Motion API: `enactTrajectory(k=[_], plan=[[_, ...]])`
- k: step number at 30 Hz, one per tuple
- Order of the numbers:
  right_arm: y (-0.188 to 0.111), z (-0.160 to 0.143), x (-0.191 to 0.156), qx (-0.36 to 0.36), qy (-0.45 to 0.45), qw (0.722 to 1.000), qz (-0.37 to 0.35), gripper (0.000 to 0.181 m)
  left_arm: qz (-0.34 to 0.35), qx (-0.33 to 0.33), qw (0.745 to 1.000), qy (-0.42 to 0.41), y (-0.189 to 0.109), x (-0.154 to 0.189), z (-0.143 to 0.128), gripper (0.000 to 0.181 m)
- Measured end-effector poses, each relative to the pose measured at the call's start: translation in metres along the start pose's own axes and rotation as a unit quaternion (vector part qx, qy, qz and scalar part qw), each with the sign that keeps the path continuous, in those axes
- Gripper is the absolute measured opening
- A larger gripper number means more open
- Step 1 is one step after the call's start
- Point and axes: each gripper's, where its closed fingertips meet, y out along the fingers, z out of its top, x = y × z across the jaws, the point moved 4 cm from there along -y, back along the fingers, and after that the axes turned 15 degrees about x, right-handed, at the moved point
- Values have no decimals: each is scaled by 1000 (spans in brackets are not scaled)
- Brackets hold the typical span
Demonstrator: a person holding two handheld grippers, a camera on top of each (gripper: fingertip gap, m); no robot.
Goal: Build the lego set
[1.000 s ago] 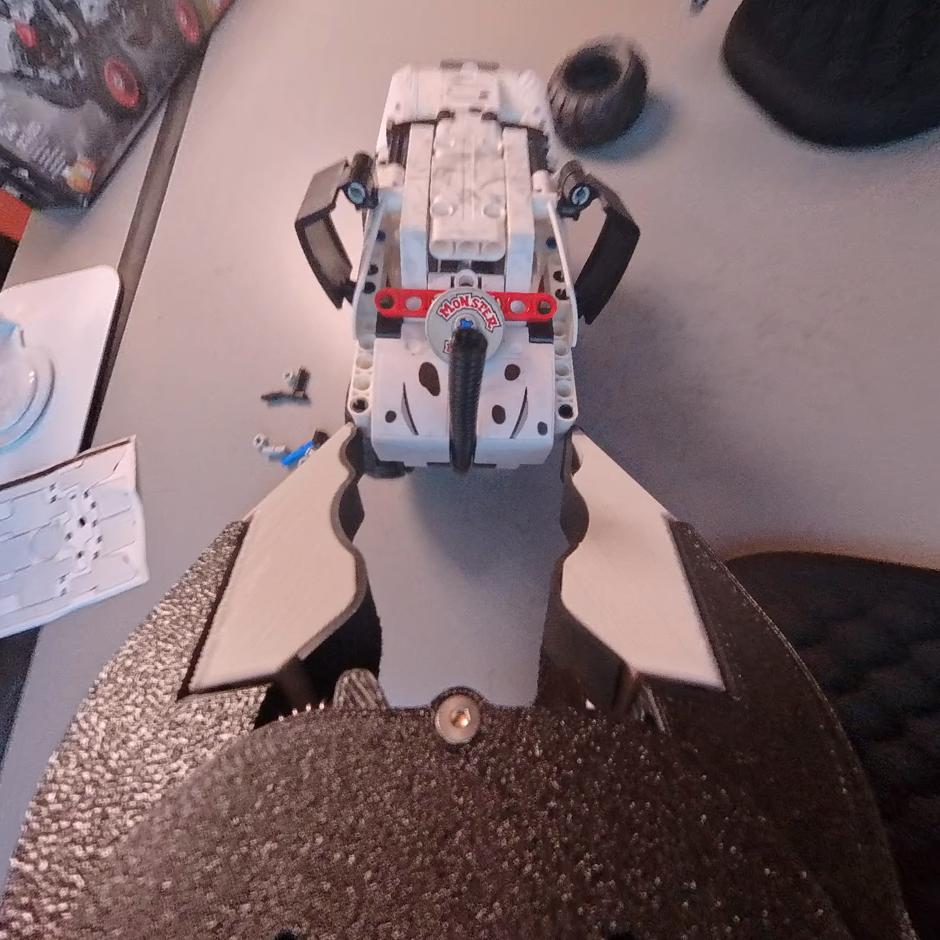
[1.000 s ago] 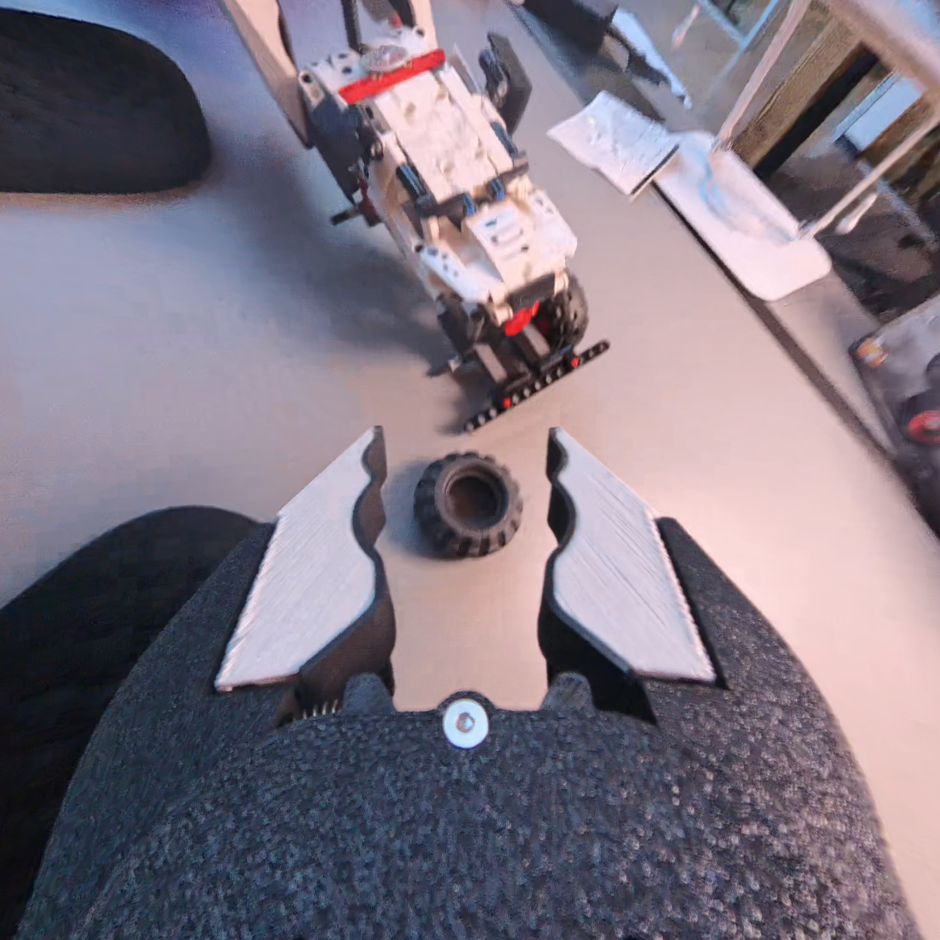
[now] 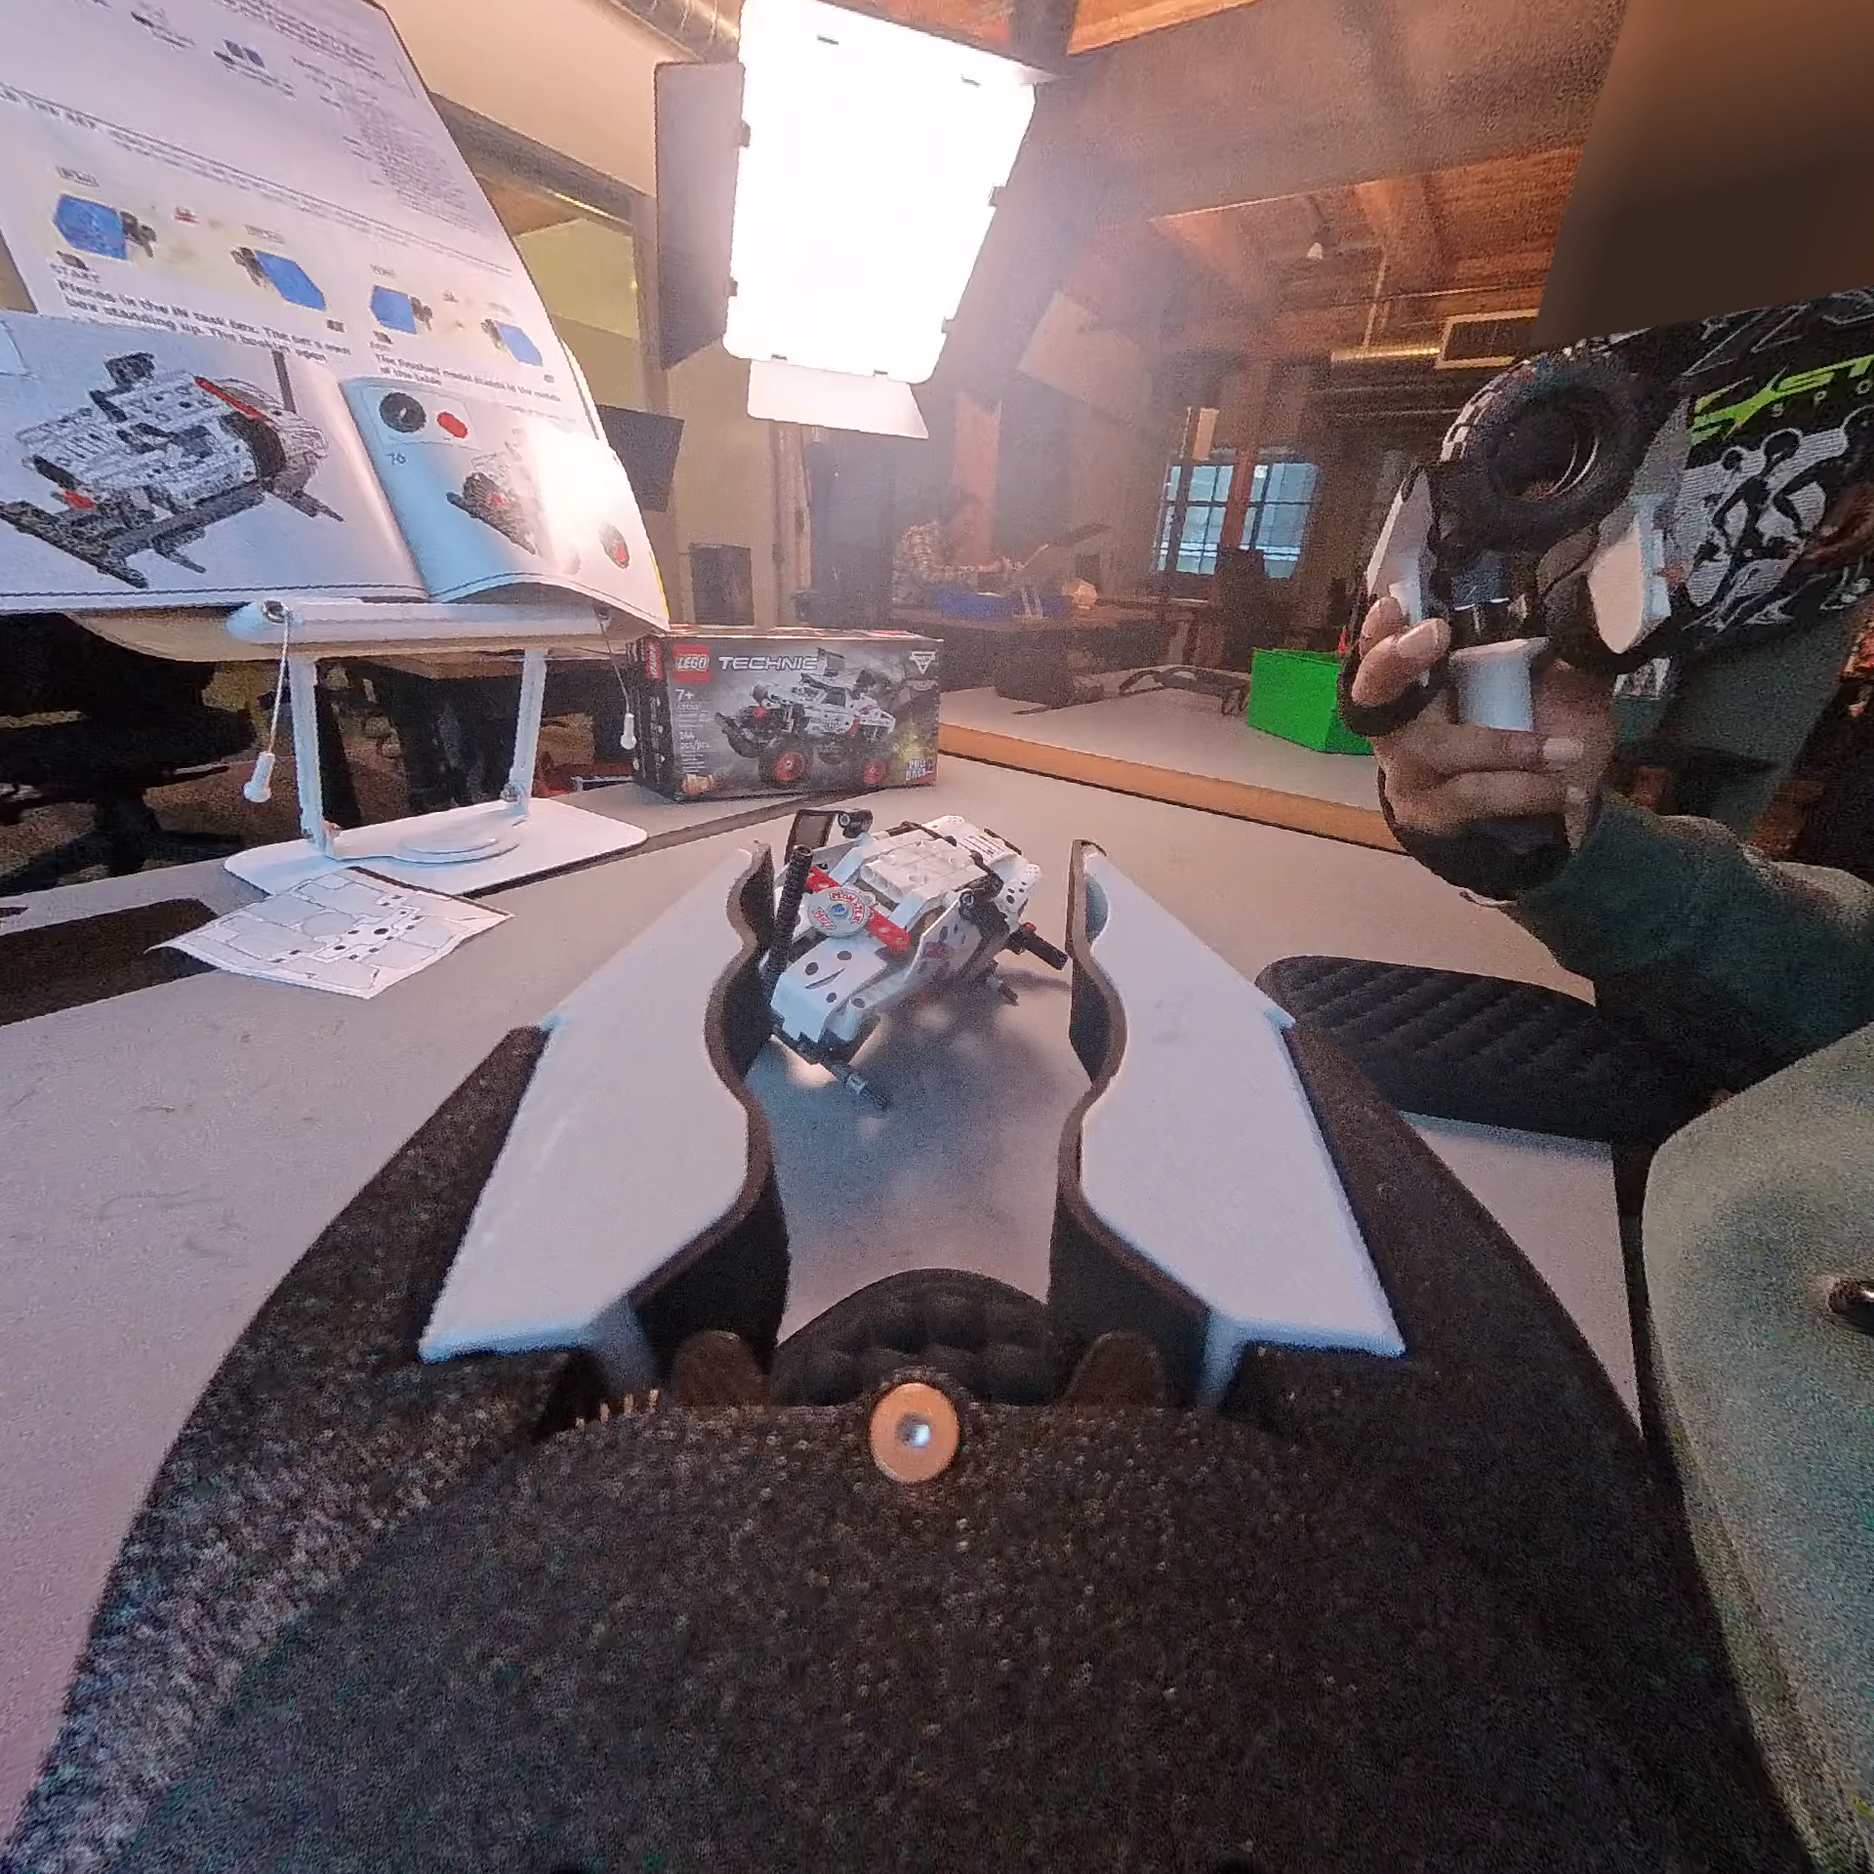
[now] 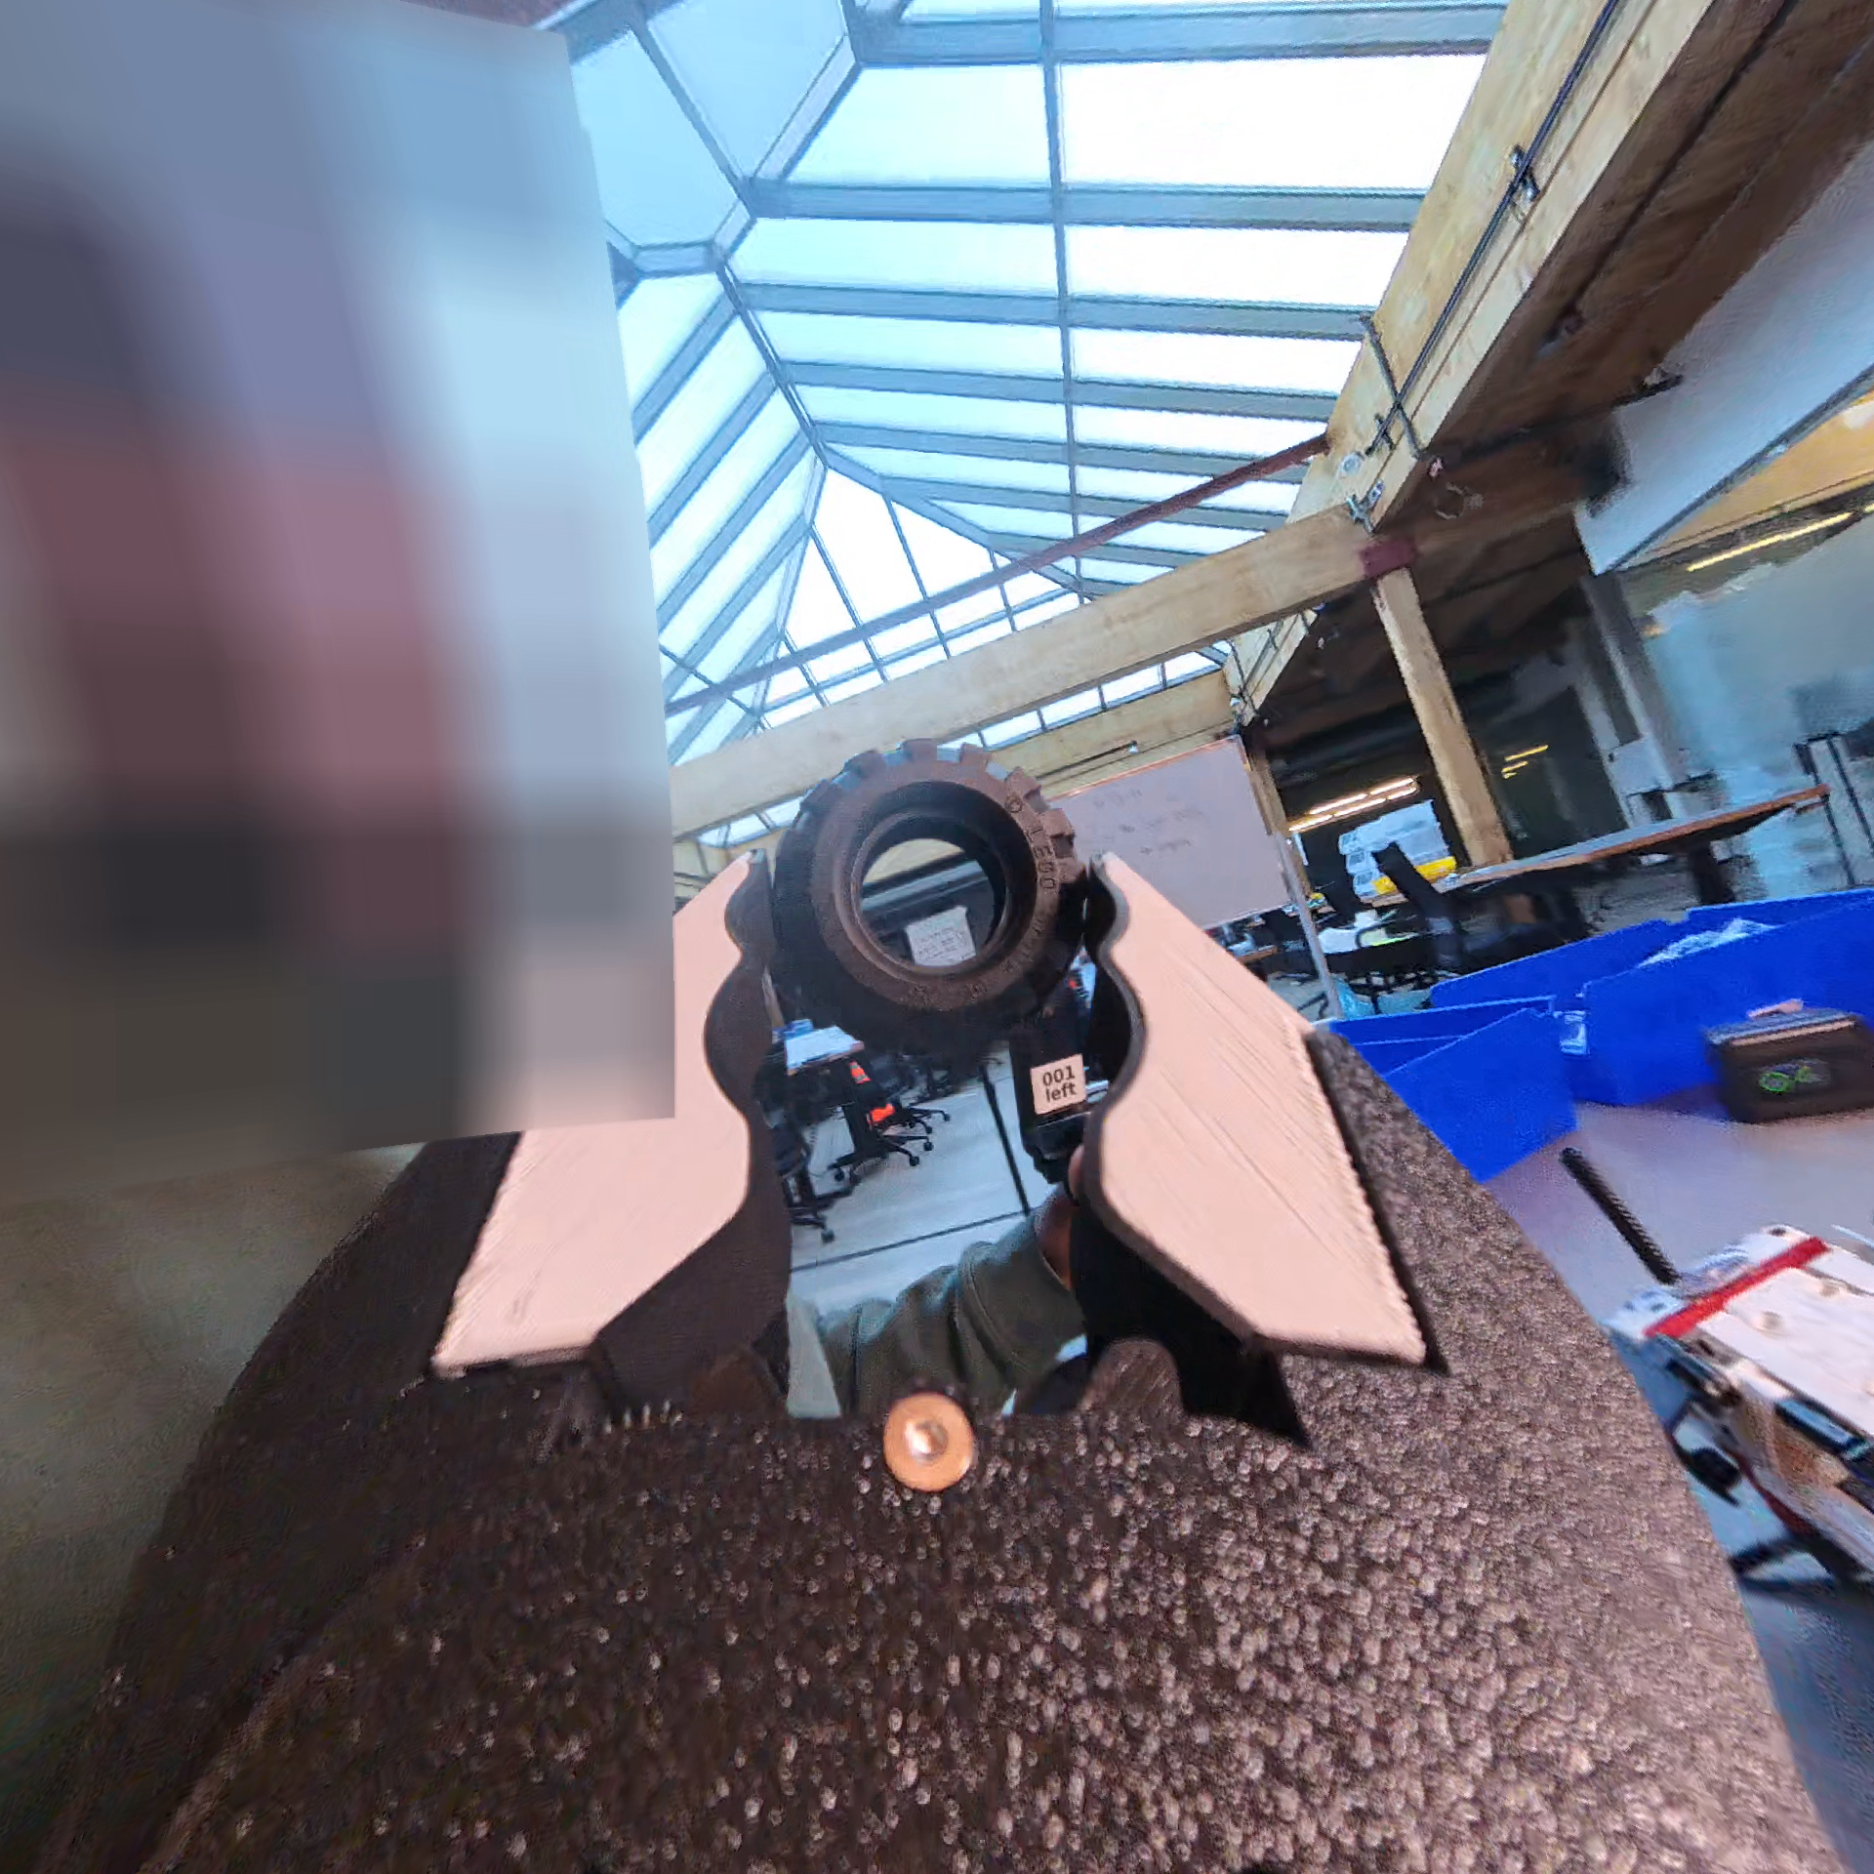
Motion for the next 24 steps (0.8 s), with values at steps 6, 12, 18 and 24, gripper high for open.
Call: enactTrajectory(k=[6,12,18,24], plan=[[-25,-49,78,-277,-168,928,-185,61,110,-60,989,81,-35,-24,18,52],[-94,-78,132,-497,-238,784,-285,61,275,-153,942,119,-99,-89,76,48],[-116,-94,153,-569,-270,716,-302,61,319,-345,869,158,-112,-172,120,47],[-128,-102,168,-606,-260,680,-320,61,268,-543,792,81,-113,-271,67,60]])
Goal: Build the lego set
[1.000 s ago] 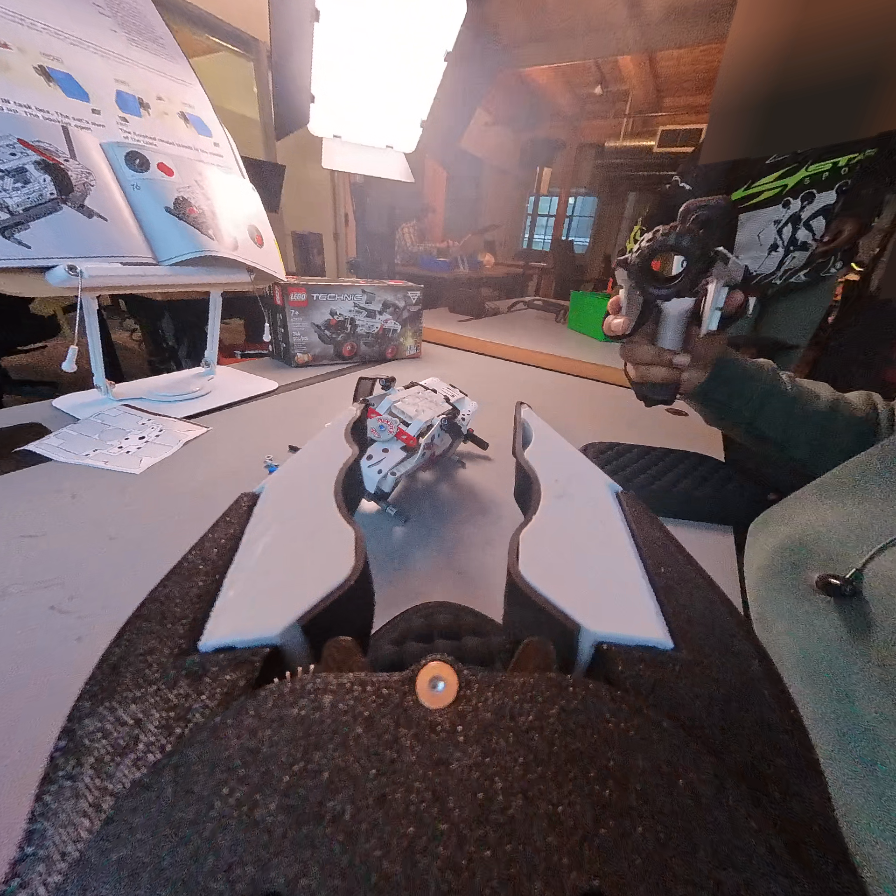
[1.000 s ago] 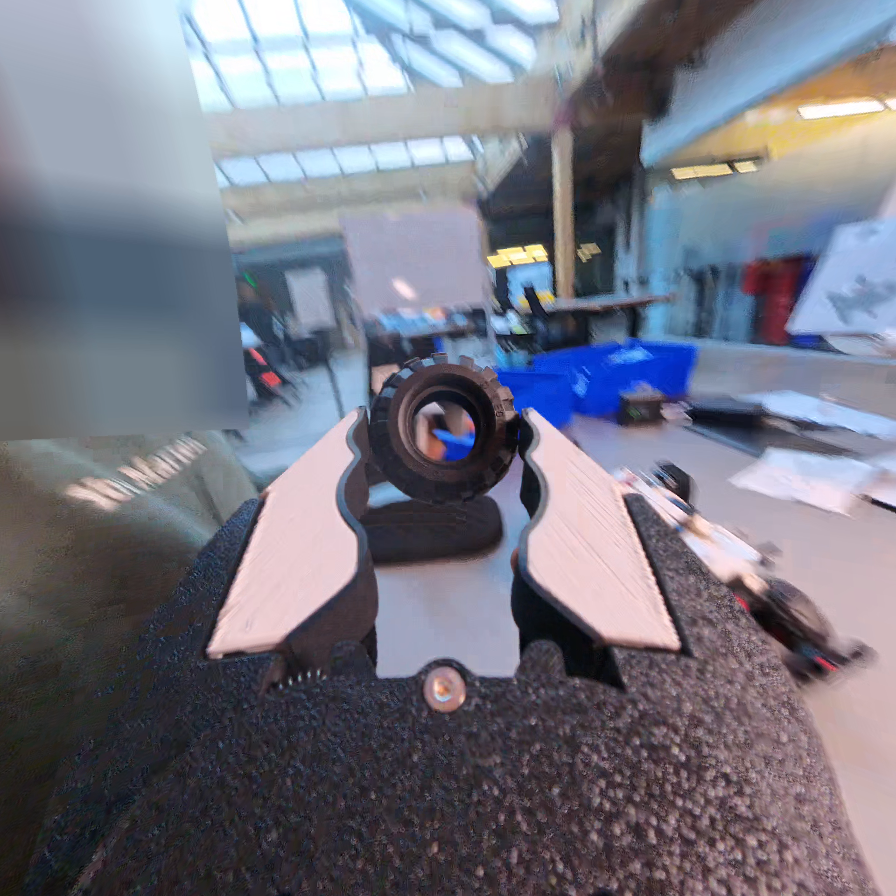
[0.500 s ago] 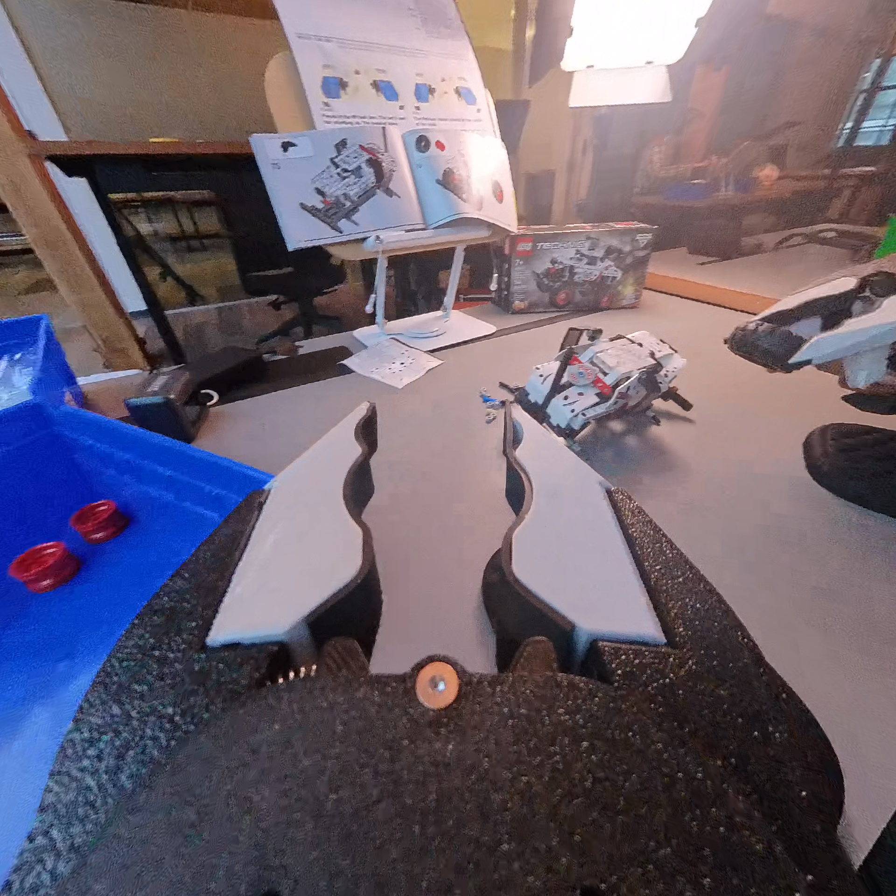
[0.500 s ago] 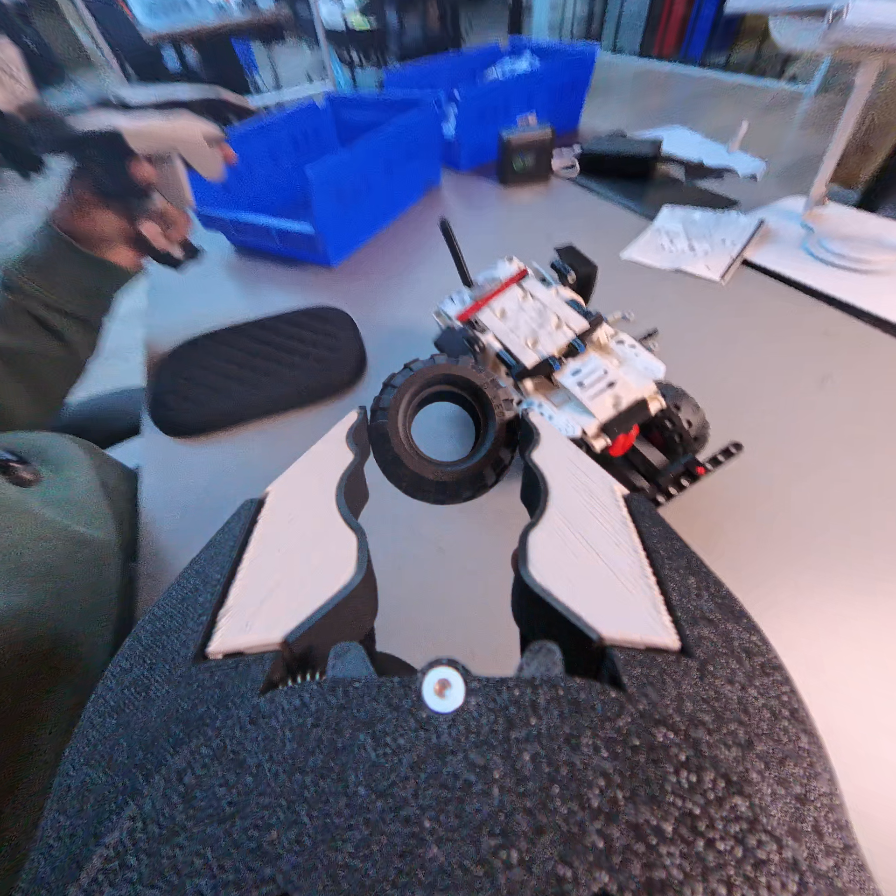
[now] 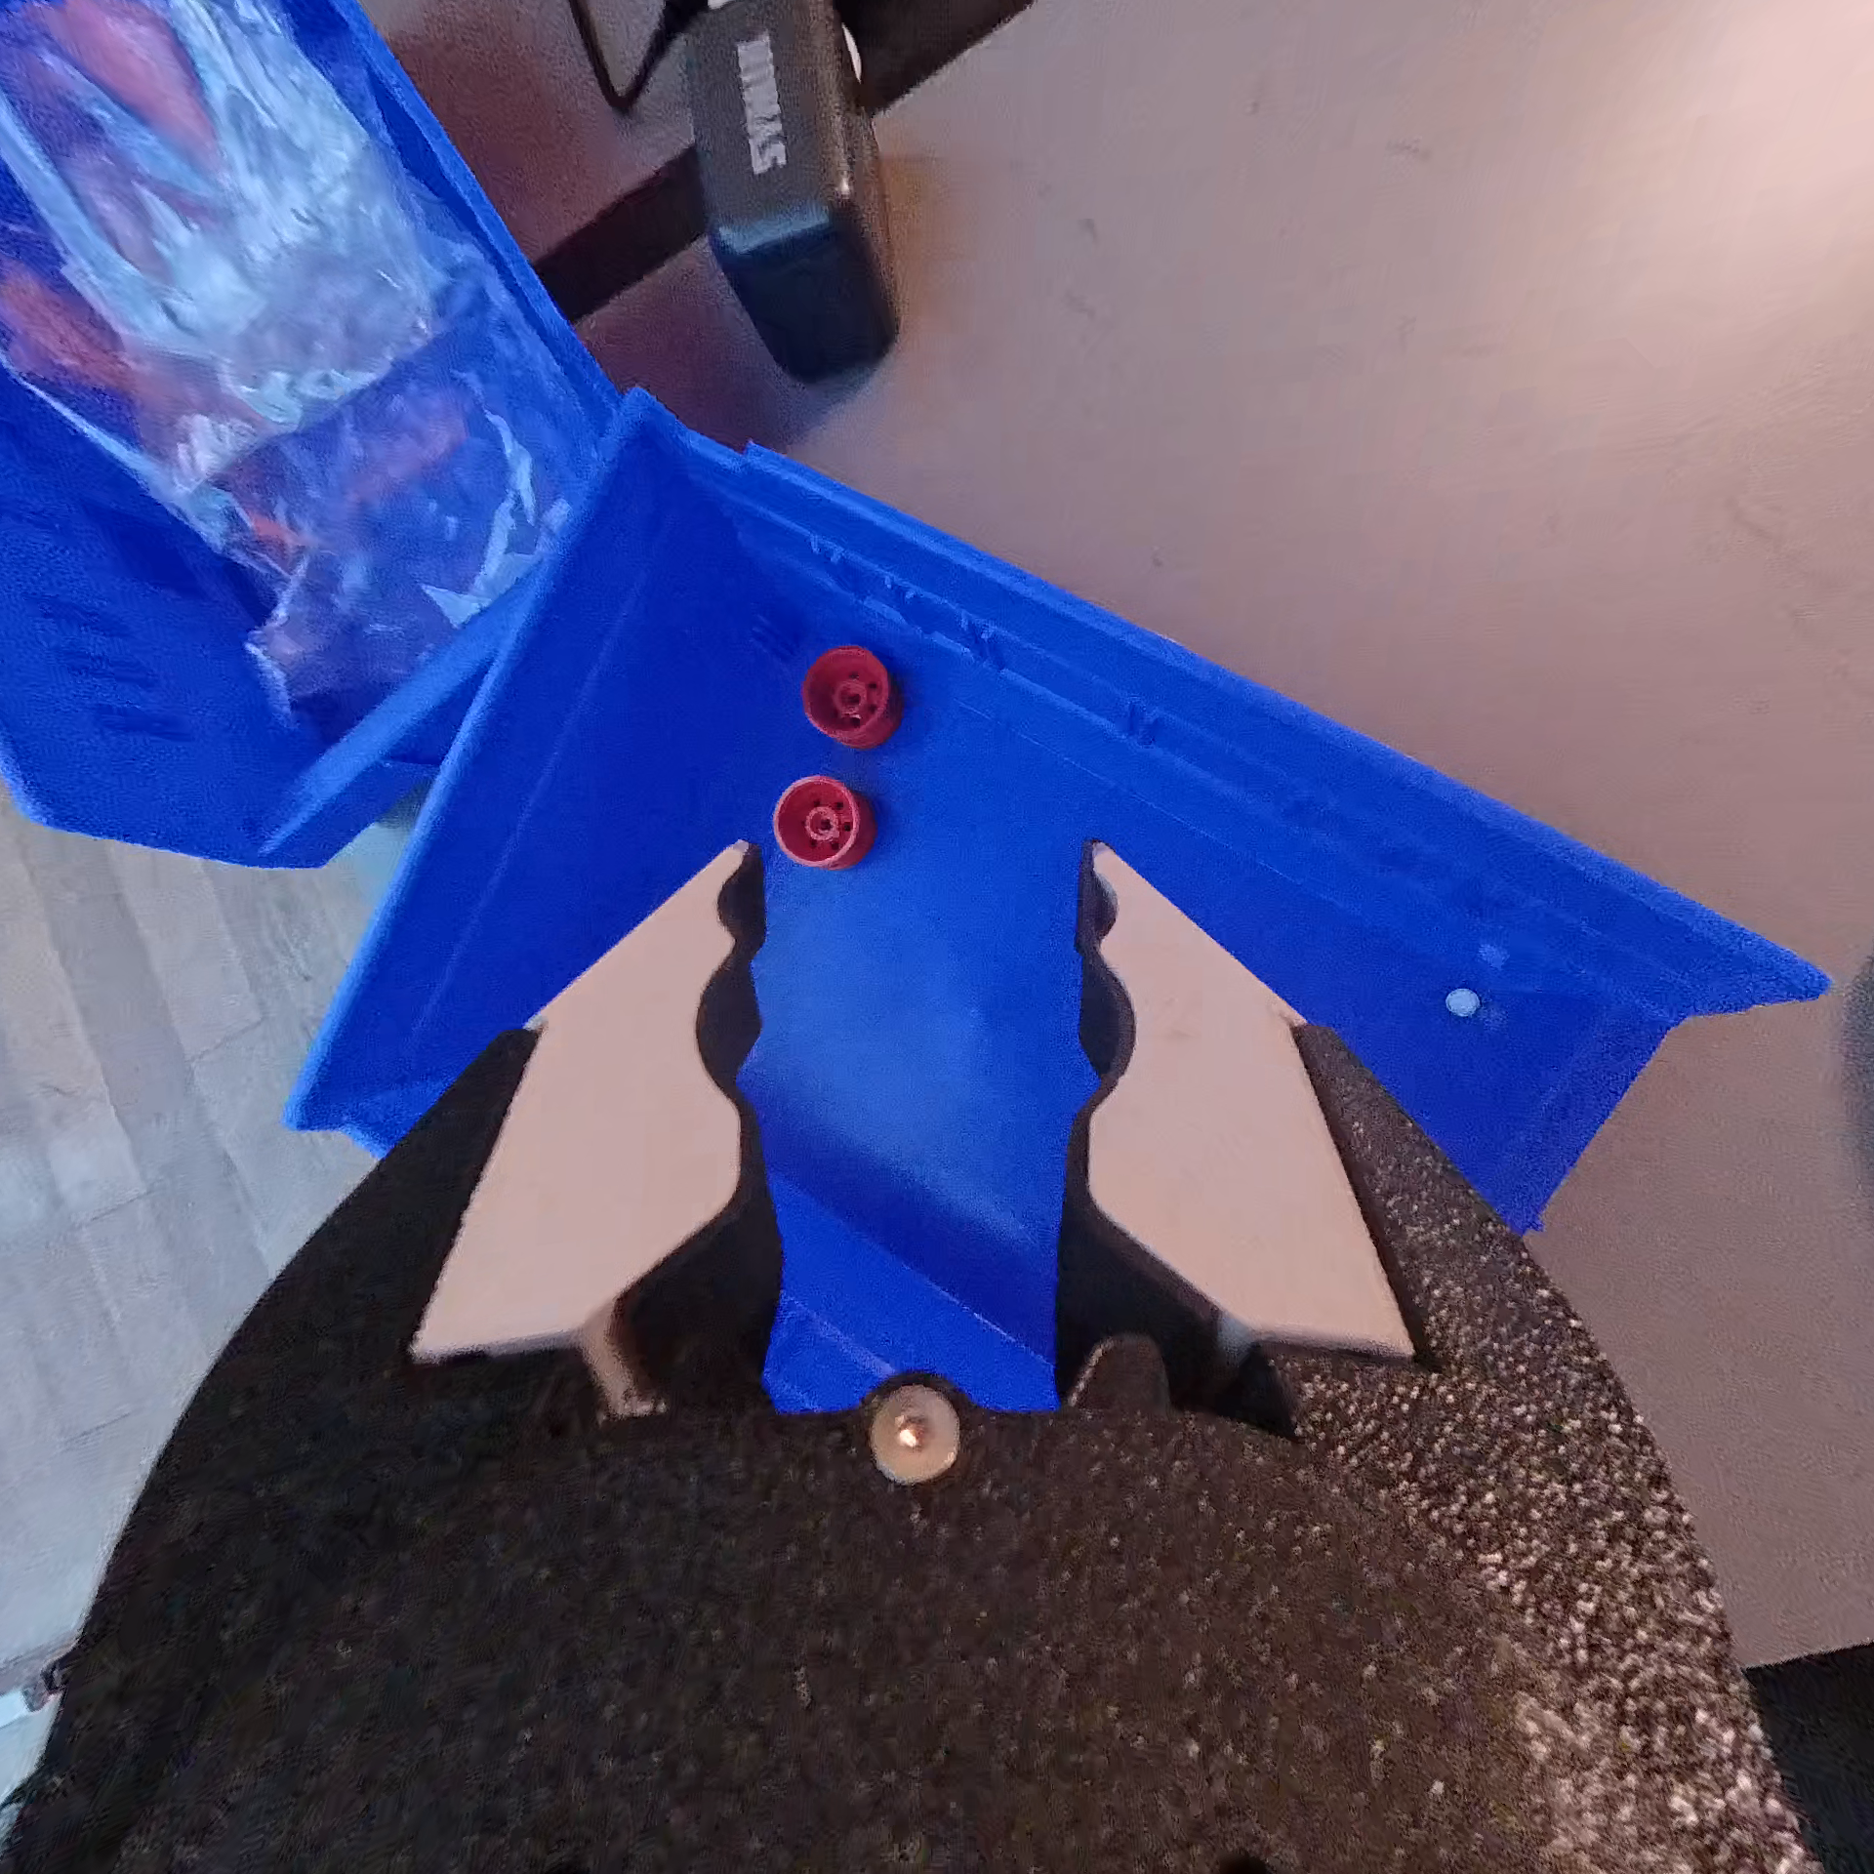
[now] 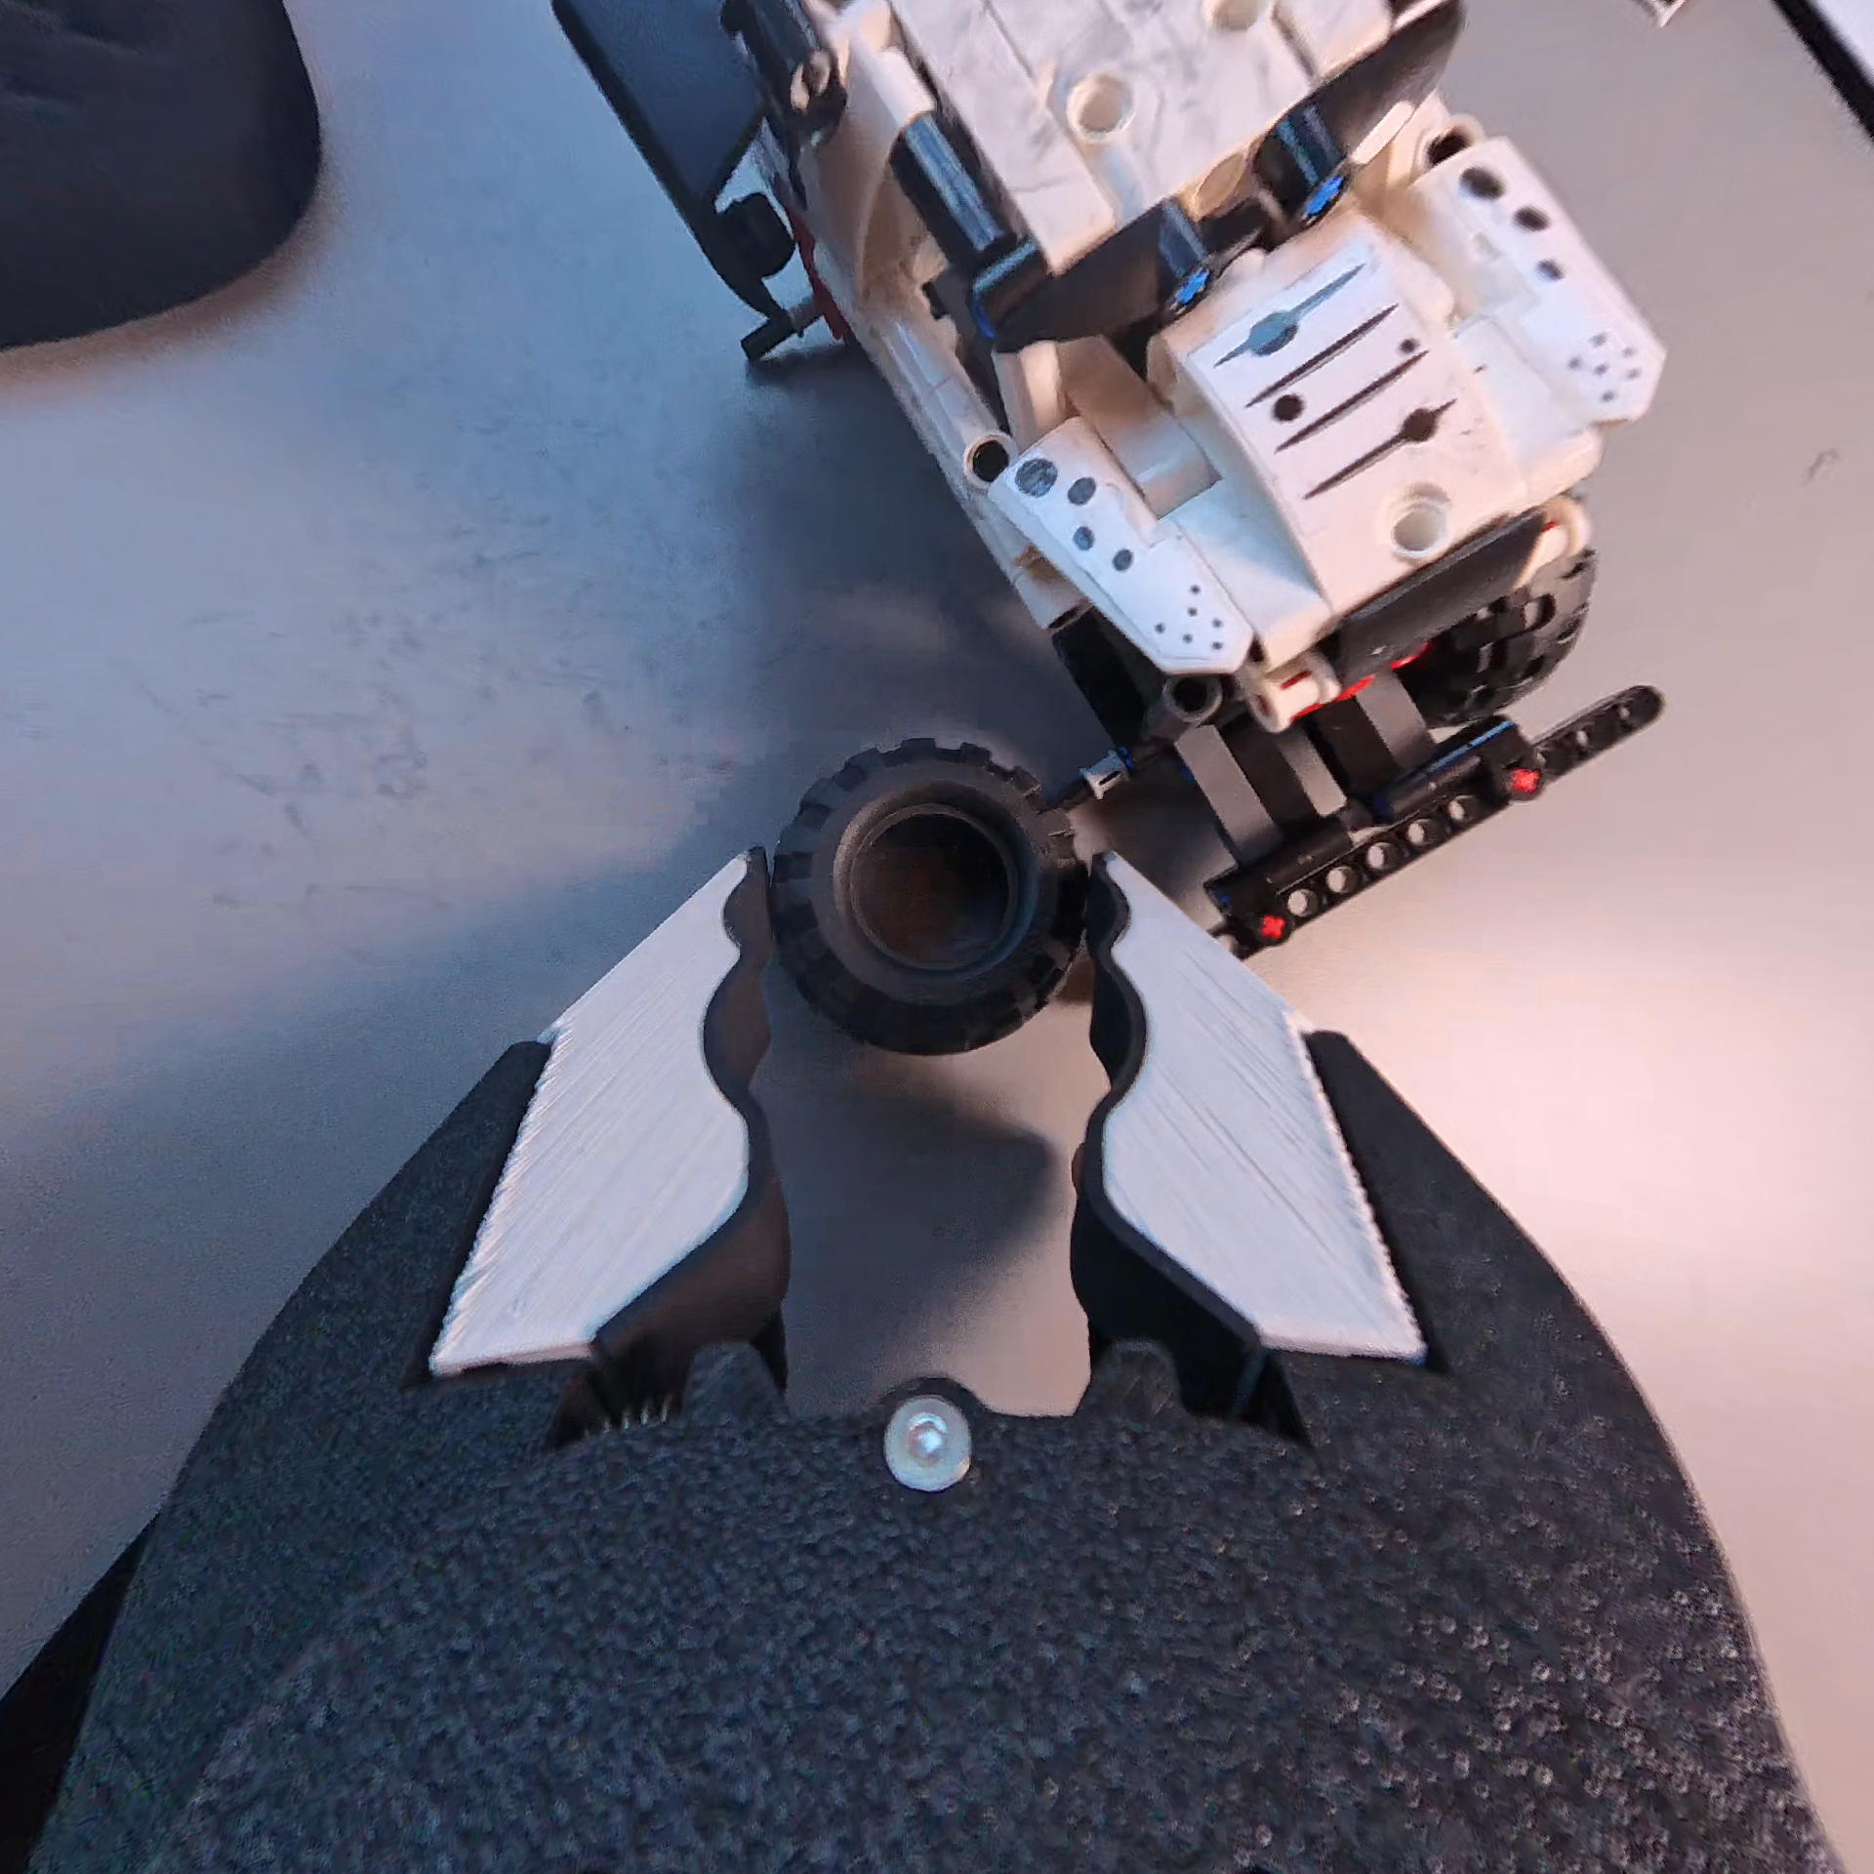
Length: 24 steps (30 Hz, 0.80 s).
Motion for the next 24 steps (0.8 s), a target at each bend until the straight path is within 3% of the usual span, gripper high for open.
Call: enactTrajectory(k=[2,5,10,14,19,22,24], plan=[[1,-1,-2,-2,-1,1000,4,61,-12,-53,998,-20,35,-10,-15,72],[1,-2,0,1,14,1000,-5,67,-4,-116,993,-21,74,-25,-38,70],[0,-2,0,5,10,1000,-7,83,-19,-178,983,-46,101,-32,-64,69],[0,-1,-1,9,6,1000,-8,83,-32,-183,981,-49,103,-30,-66,31],[-4,2,1,30,5,999,-16,81,-25,-164,986,-26,93,-28,-62,30],[-9,8,3,62,10,998,-21,81,17,-90,996,-3,65,-33,-31,31],[-14,12,4,85,19,996,-21,80,47,-17,998,29,34,-31,3,30]])
